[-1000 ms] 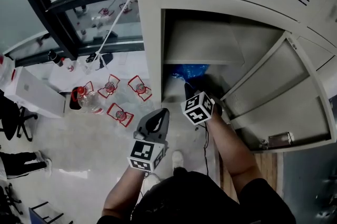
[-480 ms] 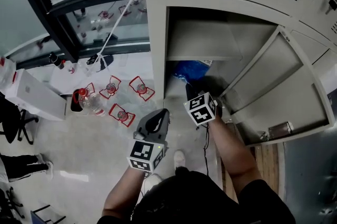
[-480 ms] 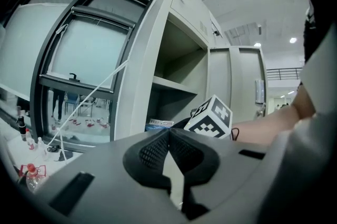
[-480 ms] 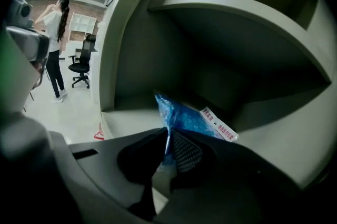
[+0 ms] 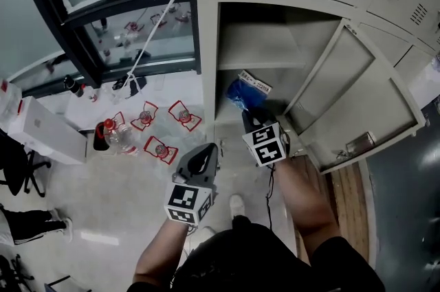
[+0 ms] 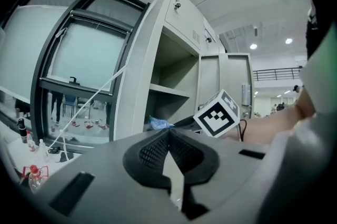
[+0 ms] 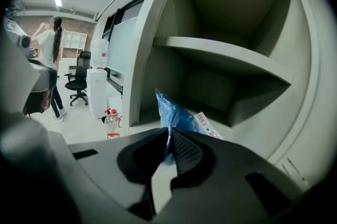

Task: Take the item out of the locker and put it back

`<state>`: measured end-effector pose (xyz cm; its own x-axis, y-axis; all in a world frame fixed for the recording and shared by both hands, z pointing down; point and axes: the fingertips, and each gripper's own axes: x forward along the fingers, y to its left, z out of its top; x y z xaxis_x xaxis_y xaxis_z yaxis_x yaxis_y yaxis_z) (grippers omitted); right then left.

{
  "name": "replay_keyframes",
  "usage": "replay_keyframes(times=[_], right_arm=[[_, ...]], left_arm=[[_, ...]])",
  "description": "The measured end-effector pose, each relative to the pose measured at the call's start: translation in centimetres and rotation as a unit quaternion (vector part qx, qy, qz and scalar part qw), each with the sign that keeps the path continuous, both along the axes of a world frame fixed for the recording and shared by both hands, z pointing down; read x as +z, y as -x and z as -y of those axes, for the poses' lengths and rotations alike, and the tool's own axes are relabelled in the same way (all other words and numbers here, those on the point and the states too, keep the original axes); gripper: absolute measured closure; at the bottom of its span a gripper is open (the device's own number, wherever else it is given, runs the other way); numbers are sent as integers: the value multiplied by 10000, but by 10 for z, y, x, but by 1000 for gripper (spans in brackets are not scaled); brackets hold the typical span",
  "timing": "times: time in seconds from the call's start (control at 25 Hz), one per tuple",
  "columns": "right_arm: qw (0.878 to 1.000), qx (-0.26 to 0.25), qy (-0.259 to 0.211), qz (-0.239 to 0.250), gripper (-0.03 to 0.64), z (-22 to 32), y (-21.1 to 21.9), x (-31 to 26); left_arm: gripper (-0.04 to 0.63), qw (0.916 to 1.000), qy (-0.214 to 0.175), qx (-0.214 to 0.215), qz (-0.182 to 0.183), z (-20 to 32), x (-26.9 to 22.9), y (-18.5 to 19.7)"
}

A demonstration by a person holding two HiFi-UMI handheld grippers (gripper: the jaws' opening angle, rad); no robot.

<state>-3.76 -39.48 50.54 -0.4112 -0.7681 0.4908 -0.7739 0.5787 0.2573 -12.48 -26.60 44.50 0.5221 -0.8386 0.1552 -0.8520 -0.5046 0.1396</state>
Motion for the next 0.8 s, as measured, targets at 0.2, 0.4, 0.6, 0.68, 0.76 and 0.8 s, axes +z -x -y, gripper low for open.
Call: replay_keyframes(times=[0.2, 0.4, 0.6, 0.68, 0.76, 0.8], right_arm=[[9998, 98, -78, 174, 594, -34, 2, -16], [9988, 244, -300, 286, 595, -69, 3, -30], [9974, 406, -389, 443, 595, -107, 6, -41], [9969, 435, -408, 514, 595, -123, 7, -44], [9962, 464, -408, 614, 595, -139, 7, -48], [9958, 475, -406, 672, 595, -146, 7, -50]], left_arm=[[591, 10000, -10, 91, -7, -24, -5, 7], [591, 9997, -13, 245, -15, -49, -7, 16], [591, 9992, 20, 388, -31, -73, -3, 23], [591, 9990, 31, 445, -32, -81, -2, 23], [591, 9988, 41, 496, -31, -91, -3, 23], [591, 9986, 40, 518, -34, -95, -4, 22]])
